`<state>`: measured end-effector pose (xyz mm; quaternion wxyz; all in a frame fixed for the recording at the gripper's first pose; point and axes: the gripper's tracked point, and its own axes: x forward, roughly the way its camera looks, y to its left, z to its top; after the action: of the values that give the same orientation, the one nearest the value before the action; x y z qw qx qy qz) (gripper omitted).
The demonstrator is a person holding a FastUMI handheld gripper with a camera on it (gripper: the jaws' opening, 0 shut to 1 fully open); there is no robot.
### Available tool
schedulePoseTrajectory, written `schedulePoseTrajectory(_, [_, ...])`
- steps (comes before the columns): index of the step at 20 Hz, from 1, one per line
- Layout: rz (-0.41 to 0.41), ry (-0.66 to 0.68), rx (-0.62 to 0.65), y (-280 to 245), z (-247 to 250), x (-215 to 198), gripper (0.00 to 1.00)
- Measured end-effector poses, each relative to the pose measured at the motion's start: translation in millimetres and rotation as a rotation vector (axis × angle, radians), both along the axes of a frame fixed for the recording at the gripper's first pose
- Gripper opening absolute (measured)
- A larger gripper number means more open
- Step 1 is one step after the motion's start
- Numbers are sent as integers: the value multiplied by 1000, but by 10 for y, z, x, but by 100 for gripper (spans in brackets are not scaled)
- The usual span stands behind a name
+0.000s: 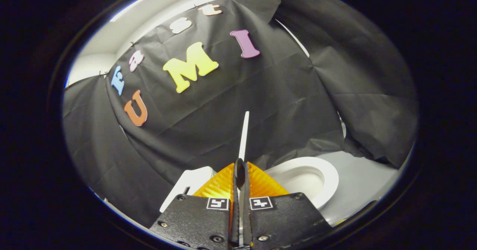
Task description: Open the toilet lid.
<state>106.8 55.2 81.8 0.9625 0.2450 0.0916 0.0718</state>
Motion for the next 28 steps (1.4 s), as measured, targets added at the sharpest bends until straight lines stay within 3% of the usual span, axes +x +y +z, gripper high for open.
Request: schedulePoseTrajectory(28, [40, -153, -329, 1637, 351, -97, 7])
